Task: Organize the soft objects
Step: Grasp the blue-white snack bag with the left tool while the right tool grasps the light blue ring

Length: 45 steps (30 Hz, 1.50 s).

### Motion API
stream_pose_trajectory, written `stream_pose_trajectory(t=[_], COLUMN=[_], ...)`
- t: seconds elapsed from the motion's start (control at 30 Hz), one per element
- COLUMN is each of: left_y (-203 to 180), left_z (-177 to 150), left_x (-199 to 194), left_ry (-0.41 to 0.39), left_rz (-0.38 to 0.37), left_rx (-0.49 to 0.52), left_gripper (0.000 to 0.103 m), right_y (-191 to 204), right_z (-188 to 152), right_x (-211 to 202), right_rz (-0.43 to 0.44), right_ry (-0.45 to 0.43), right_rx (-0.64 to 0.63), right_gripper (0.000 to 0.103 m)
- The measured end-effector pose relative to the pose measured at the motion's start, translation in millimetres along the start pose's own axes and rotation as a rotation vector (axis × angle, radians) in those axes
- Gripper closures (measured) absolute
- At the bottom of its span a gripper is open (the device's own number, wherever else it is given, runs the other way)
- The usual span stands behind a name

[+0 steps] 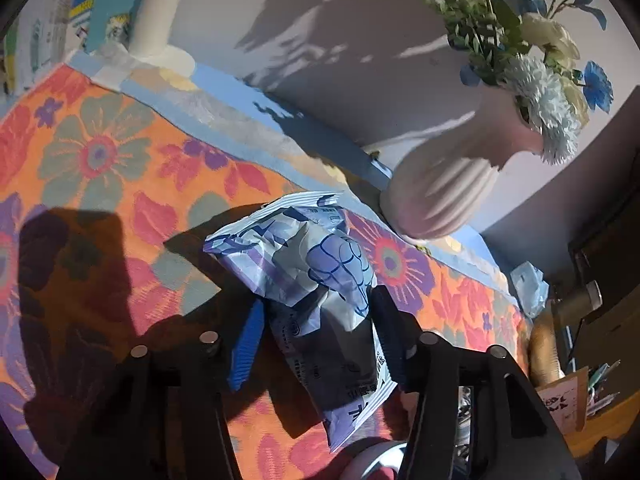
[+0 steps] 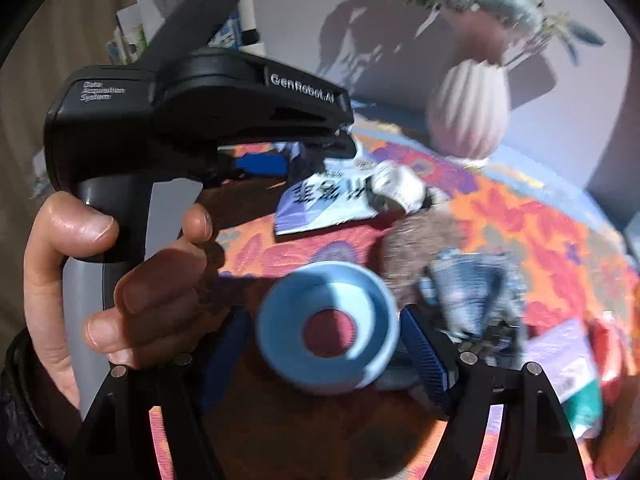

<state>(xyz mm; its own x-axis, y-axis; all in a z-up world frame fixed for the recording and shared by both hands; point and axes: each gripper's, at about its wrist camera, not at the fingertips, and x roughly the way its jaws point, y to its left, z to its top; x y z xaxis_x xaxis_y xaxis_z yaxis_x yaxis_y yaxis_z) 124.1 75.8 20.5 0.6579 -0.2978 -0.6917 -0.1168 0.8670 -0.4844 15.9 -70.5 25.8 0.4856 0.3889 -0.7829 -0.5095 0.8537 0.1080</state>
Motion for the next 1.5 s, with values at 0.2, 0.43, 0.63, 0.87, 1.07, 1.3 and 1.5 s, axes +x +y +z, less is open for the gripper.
stream_pose_trajectory(t=[0.2,0.43,0.63,0.87,1.07,1.3,1.5], left_y=[16,17,10,-5,-19,-32,-41], left_z=[-6,-30,-55,-81,-107,-127,-134], left_x=[-19,-51,-76,-102,-117,-116,-123], left_ry=[-0.023,-0.021,-0.019,-0.014,0.006,0.021,0.027], left_rz=[0.014,0.054,0.048,0.028,0.023,0.041,0.030], left_rx=[-0.021,0.062,0.108,0.190,0.270,0.312,0.338], left_gripper=[0.057,0.057,0.057,0.057,0.057,0.057,0.057], right_y=[8,-1,-3,-3,-15,-32,-21], right_z=[-3,-21,-39,-64,-102,-111,-108], right_x=[-10,-34,-55,-76,-91,-93,-90], right_rz=[-0.005,0.052,0.030,-0.043,-0.109,-0.078,-0.146], right_ry=[-0.046,-0.047,-0.053,-0.054,-0.024,0.002,-0.005], right_rx=[-0.027,0.070,0.093,0.068,0.085,0.192,0.146], right_gripper=[0.041,0.041,0.041,0.041,0.039,0.035,0.037])
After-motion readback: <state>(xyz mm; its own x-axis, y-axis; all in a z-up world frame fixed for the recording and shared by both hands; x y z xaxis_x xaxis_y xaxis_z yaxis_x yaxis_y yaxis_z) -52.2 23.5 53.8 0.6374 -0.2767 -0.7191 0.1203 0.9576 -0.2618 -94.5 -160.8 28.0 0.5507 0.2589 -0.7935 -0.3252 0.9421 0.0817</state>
